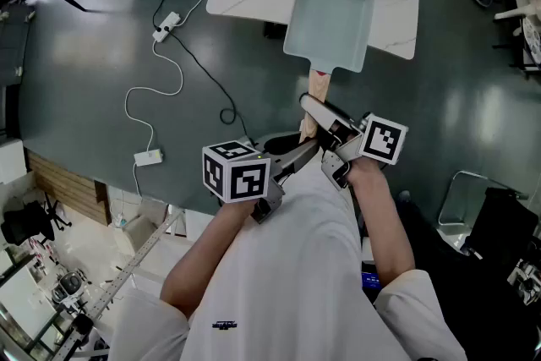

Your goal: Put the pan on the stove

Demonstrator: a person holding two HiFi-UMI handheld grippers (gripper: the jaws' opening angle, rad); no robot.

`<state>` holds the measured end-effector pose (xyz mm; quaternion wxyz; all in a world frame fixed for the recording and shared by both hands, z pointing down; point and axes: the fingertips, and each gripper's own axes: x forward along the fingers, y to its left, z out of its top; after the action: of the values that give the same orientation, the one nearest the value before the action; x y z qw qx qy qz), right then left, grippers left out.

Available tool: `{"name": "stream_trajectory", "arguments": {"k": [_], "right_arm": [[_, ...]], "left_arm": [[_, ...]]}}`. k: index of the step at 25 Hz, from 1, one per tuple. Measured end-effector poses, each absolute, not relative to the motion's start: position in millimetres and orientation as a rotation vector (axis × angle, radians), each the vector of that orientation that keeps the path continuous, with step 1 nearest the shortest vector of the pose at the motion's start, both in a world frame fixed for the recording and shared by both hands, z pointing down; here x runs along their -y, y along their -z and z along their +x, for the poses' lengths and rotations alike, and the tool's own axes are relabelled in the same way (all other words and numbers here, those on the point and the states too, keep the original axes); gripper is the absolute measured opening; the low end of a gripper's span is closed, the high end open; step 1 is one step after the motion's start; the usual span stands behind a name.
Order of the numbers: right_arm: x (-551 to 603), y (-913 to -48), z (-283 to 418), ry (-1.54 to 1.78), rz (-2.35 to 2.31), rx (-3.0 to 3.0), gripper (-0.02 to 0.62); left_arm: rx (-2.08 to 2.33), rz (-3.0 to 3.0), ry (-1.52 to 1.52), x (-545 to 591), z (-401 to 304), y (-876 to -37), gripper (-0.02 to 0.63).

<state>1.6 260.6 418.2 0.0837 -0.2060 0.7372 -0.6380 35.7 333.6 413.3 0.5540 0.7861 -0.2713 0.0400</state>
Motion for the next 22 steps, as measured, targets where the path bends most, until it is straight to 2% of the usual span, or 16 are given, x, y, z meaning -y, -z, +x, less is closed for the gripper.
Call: {"name": "stream_trajectory", "arguments": {"k": [11,22], "right_arm": [[-334,-410,16,1.943,-0.602,-2.232,0.150],[-305,-395,49,1.838,-0.614,-2.316,0.155]], "left_arm": [[0.654,1.857,-0.167,-406,49,-403,0.112],[0.649,1.918,-0.172,-378,77,-392,0.110]]}}
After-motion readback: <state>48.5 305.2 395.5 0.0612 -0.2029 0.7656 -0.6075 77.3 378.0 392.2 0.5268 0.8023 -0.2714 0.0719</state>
